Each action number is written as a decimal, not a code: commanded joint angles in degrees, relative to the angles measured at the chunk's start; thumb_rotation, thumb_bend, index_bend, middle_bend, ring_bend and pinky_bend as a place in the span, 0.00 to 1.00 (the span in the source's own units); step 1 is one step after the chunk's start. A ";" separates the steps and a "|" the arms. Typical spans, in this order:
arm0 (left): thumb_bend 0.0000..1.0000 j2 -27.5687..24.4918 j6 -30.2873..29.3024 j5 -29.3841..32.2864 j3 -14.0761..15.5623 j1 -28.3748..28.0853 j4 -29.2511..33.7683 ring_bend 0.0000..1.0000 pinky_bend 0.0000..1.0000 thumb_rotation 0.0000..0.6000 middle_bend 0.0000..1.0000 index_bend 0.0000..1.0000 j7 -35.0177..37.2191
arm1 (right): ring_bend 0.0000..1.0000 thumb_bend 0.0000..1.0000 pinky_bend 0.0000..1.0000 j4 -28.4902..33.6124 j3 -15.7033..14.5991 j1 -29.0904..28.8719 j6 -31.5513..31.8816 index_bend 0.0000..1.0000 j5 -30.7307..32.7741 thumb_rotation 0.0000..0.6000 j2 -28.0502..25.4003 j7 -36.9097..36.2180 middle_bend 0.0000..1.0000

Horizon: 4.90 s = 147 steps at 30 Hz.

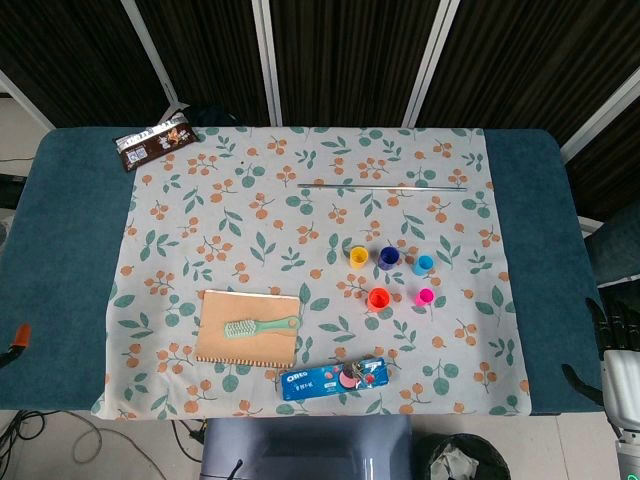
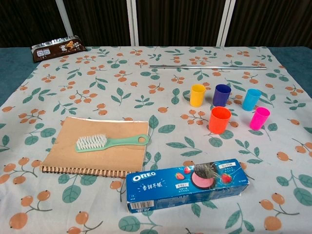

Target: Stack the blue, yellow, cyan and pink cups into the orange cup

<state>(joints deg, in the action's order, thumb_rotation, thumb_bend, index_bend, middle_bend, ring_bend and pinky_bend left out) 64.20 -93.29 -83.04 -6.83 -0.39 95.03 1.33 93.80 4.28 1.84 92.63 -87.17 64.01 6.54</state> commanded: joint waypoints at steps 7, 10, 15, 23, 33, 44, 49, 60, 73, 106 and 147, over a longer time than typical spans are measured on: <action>0.31 -0.07 -0.13 -0.04 0.02 0.09 0.07 0.00 0.00 1.00 0.03 0.13 0.12 | 0.01 0.26 0.10 0.13 0.10 0.11 0.20 0.00 0.14 1.00 -0.04 -0.07 0.00; 0.31 -0.06 -0.06 -0.05 0.02 0.06 0.08 0.00 0.00 1.00 0.03 0.13 0.12 | 0.01 0.26 0.10 0.22 0.13 0.17 0.28 0.00 0.19 1.00 -0.08 -0.27 0.00; 0.31 -0.01 0.02 -0.02 0.06 0.04 0.10 0.00 0.00 1.00 0.03 0.13 -0.01 | 0.01 0.26 0.10 0.35 0.01 0.15 -0.12 0.00 0.36 1.00 -0.28 -0.72 0.00; 0.31 0.07 0.10 -0.10 0.17 0.03 0.04 0.00 0.00 1.00 0.03 0.13 -0.27 | 0.01 0.26 0.10 0.64 -0.16 0.07 -0.72 0.00 0.46 1.00 -0.75 -1.83 0.00; 0.31 0.18 0.00 0.47 -0.10 0.13 0.23 0.00 0.00 1.00 0.03 0.13 -0.20 | 0.01 0.26 0.10 1.26 -0.31 -0.26 -1.79 0.00 0.36 1.00 -1.84 -5.51 0.00; 0.33 0.29 -0.04 0.07 0.15 0.17 0.26 0.00 0.00 1.00 0.03 0.13 -0.45 | 0.01 0.26 0.10 8.93 2.88 -8.94 -12.80 0.00 -0.34 1.00 -9.85 -6.24 0.00; 0.33 0.25 -0.09 0.25 0.07 0.24 0.39 0.00 0.00 1.00 0.03 0.13 -0.27 | 0.01 0.26 0.10 14.33 8.85 -18.40 -26.00 0.00 10.03 1.00 -11.86 -4.78 0.00; 0.33 0.17 0.43 0.85 -0.17 0.06 0.11 0.00 0.00 1.00 0.03 0.13 0.01 | 0.03 0.26 0.10 9.12 15.46 -37.89 -40.48 0.08 36.57 1.00 -1.70 12.15 0.00; 0.33 0.21 0.57 1.65 -0.55 0.06 -0.09 0.00 0.01 1.00 0.03 0.13 0.10 | 0.07 0.32 0.12 -3.39 14.20 -49.72 -37.74 0.27 50.72 1.00 14.15 26.47 0.00; 0.33 0.23 1.62 3.37 -1.03 -0.17 0.08 0.00 0.01 1.00 0.03 0.13 -0.37 | 0.07 0.33 0.12 -15.91 10.07 -56.09 -40.18 0.28 60.50 1.00 25.43 31.16 0.00; 0.33 0.16 1.51 3.41 -1.14 -0.13 0.26 0.00 0.03 1.00 0.03 0.13 -0.33 | 0.10 0.39 0.13 -18.21 10.83 -56.19 -40.08 0.48 56.26 1.00 26.87 27.39 0.00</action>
<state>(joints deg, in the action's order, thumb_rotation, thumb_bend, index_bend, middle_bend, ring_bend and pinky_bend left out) 64.36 -91.78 -79.63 -7.96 -0.52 95.30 1.00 74.84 14.93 -54.34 52.43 -30.80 91.50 33.81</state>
